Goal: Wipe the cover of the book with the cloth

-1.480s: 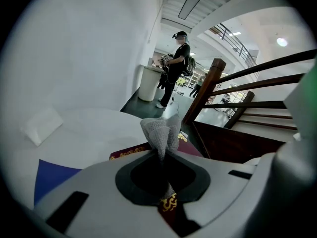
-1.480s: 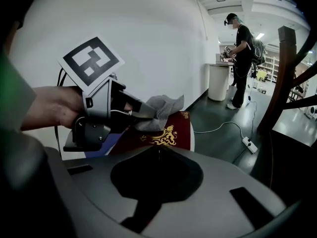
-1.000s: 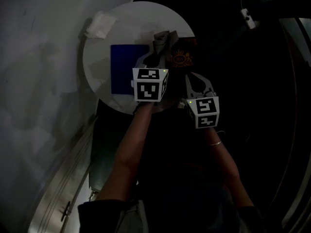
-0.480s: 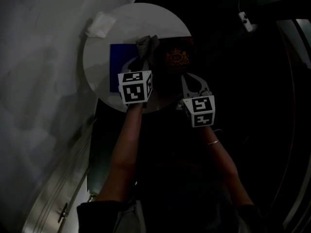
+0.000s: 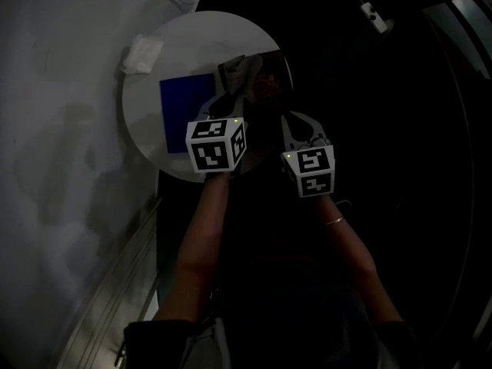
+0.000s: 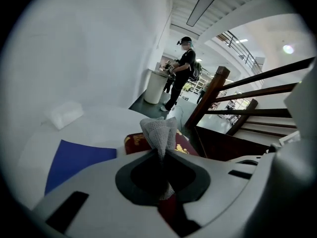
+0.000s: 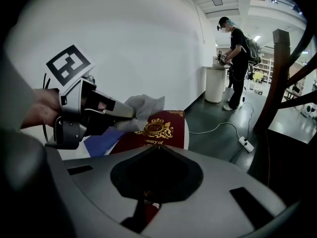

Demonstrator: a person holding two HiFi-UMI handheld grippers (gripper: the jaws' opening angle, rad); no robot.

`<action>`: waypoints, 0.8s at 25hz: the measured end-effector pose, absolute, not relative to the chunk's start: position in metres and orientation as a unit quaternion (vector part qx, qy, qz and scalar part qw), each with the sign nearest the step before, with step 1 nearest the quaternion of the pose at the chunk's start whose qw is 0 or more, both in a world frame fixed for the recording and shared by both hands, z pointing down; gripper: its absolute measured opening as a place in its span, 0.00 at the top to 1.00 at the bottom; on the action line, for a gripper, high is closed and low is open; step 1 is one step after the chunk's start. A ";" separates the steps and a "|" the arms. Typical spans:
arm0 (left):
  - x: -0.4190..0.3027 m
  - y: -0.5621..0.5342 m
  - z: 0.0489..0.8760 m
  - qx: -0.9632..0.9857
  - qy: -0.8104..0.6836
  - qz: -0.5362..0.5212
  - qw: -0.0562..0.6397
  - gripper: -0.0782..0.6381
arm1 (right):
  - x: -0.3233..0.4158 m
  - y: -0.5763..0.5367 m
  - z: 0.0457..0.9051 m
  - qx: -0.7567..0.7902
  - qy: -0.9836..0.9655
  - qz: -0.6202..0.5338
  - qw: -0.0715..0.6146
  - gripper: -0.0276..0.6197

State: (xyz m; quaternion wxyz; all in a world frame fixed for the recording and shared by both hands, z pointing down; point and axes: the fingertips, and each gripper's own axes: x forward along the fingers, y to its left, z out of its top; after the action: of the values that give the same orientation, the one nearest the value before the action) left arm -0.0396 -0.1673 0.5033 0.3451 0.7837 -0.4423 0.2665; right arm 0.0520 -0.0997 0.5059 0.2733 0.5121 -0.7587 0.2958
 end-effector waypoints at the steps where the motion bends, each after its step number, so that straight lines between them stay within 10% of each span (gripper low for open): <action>1: -0.028 -0.165 0.503 0.789 -0.432 0.267 0.346 0.84 | 0.055 -0.099 0.504 0.517 -0.756 0.295 0.270 0.91; 20: 0.061 -0.142 0.523 0.826 -0.327 0.335 0.314 0.84 | 0.081 -0.073 0.505 0.556 -0.723 0.318 0.258 0.91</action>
State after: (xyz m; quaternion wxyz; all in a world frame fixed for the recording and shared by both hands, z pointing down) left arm 0.0608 -0.1423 0.5235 0.3137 0.8258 -0.3275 0.3353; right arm 0.0810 -0.0735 0.5051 0.2584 0.5564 -0.7228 0.3180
